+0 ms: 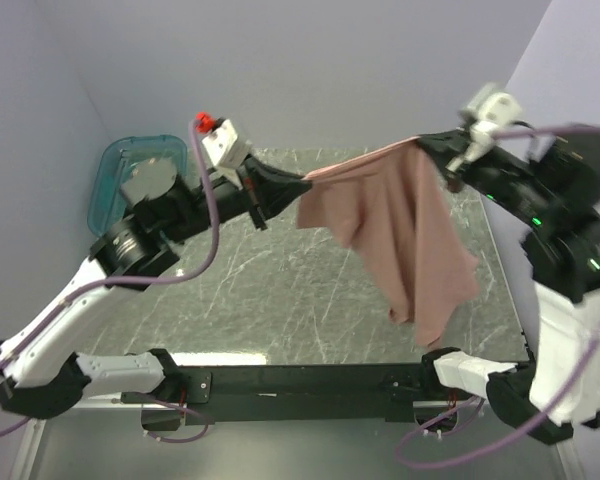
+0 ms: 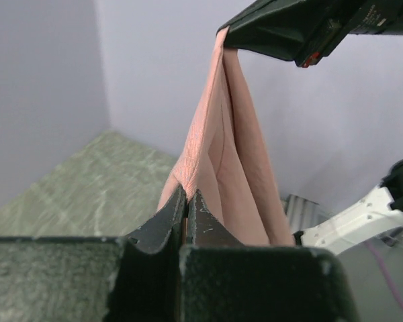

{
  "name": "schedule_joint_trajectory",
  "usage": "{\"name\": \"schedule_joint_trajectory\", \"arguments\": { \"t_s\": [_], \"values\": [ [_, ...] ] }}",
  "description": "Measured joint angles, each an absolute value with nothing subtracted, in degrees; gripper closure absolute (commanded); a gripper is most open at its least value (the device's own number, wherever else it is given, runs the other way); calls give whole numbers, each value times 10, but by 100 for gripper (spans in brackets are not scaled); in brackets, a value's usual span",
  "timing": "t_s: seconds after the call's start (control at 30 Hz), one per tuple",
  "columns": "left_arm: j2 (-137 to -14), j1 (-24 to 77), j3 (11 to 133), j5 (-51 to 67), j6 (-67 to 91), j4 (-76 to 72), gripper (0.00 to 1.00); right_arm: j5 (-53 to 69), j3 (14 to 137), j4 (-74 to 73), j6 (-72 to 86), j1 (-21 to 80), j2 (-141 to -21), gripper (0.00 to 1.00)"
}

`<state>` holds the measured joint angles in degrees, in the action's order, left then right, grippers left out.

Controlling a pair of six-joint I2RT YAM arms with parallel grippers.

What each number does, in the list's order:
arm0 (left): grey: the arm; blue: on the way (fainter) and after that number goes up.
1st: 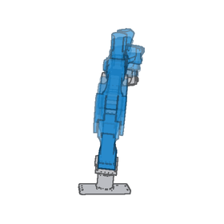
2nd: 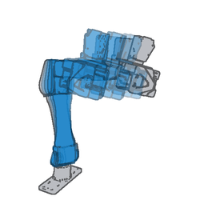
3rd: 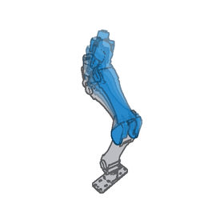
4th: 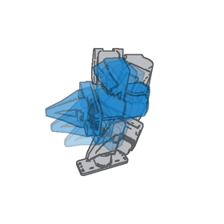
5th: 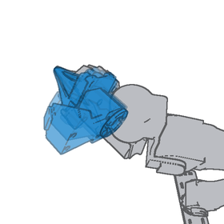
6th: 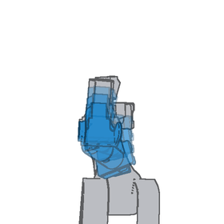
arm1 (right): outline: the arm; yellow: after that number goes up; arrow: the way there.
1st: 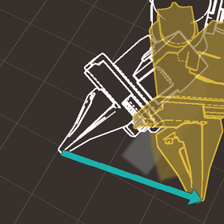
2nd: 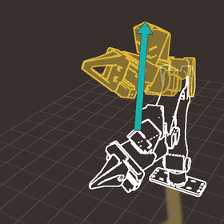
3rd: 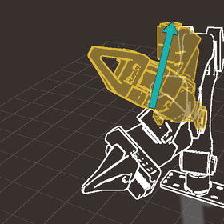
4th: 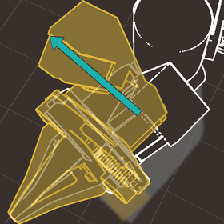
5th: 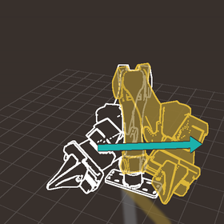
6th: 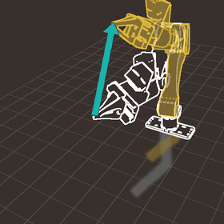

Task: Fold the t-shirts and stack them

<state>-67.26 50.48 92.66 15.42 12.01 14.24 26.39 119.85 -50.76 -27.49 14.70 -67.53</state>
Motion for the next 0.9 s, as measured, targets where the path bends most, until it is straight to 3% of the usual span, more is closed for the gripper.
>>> {"name": "schedule_joint_trajectory", "arguments": {
  "t_s": [0.2, 0.33, 0.43, 0.47, 0.5, 0.57, 0.6, 0.63, 0.67, 0.9],
  "values": [
    [-566, 475, 741, 11, 122, 158, 100, 285, 1046, -446, -250, 225, -762, 100],
    [-558, 330, 609, -3, 164, 162, 100, 243, 1021, -416, -219, 268, -902, 100],
    [-605, 215, 546, 30, 207, 143, 98, 222, 1072, -407, -175, 286, -1027, 87],
    [-629, 186, 538, 42, 220, 136, 94, 213, 1090, -404, -164, 291, -1064, 72],
    [-651, 167, 537, 50, 226, 134, 77, 194, 1099, -399, -154, 294, -1091, 64],
    [-696, 130, 542, 51, 237, 133, 52, 149, 1100, -400, -146, 289, -1111, 48],
    [-720, 115, 551, 51, 243, 136, 36, 138, 1094, -399, -143, 282, -1111, 43],
    [-743, 104, 569, 49, 250, 148, 7, 131, 1086, -397, -142, 272, -1103, 35],
    [-766, 98, 589, 48, 249, 153, 1, 133, 1068, -393, -141, 260, -1085, 34],
    [-748, 99, 668, 77, 226, 157, 1, 270, 877, -420, -210, 216, -894, 34]
  ]
}}
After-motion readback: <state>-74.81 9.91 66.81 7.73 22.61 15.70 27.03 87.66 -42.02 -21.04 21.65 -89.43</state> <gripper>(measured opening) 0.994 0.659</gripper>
